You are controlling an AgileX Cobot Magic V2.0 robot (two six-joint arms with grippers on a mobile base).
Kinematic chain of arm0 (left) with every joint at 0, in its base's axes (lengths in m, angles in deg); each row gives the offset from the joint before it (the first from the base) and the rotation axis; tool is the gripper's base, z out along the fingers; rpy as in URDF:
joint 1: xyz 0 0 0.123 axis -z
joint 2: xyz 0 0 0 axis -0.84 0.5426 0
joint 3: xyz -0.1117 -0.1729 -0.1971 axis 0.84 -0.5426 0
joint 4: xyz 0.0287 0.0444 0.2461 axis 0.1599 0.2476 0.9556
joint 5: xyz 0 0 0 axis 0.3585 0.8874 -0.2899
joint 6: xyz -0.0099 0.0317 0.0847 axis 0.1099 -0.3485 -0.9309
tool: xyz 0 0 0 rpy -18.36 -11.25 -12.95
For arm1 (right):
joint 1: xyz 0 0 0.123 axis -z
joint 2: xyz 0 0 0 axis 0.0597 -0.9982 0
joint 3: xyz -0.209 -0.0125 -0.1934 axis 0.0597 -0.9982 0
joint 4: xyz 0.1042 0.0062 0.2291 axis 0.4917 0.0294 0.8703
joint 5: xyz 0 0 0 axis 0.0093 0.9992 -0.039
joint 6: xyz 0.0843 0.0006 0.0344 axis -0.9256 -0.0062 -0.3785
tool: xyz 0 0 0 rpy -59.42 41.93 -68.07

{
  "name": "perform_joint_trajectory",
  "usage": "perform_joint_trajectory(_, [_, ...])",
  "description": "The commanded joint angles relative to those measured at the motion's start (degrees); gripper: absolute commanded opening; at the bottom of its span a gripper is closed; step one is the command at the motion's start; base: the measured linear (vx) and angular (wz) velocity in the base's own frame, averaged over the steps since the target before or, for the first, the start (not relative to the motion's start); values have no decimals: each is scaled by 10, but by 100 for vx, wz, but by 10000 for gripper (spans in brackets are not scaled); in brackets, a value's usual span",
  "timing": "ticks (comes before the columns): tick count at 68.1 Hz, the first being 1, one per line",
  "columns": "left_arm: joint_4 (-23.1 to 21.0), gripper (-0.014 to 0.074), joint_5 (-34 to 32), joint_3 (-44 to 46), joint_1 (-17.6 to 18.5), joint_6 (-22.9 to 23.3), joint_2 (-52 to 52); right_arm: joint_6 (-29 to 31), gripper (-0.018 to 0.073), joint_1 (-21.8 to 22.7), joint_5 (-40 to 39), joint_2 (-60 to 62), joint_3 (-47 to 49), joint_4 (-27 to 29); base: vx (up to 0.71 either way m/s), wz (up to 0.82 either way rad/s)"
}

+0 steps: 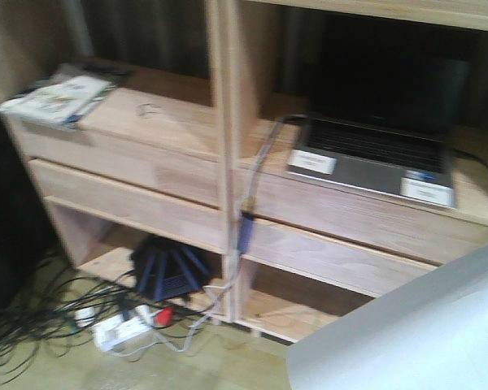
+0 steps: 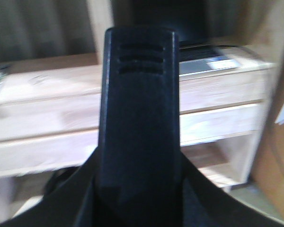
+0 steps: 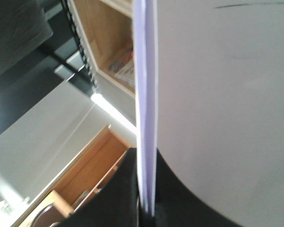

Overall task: Grab stapler and paper to desk for stapling
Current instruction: 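Hold stapler and paper while the base turns toward the desk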

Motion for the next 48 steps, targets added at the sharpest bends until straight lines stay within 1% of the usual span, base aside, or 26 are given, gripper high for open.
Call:
perform_joint_trajectory(1, [-6, -6, -67, 16, 2, 3, 7, 9, -2, 0, -33, -7, -2, 0, 2, 60])
perform_joint_trajectory(26, [-6, -6, -67, 16, 2, 3, 7, 9, -2, 0, -33, -7, -2, 0, 5, 60])
perform_joint_trajectory(48, [-6, -6, -67, 16, 2, 3, 7, 9, -2, 0, -33, -7, -2, 0, 7, 43])
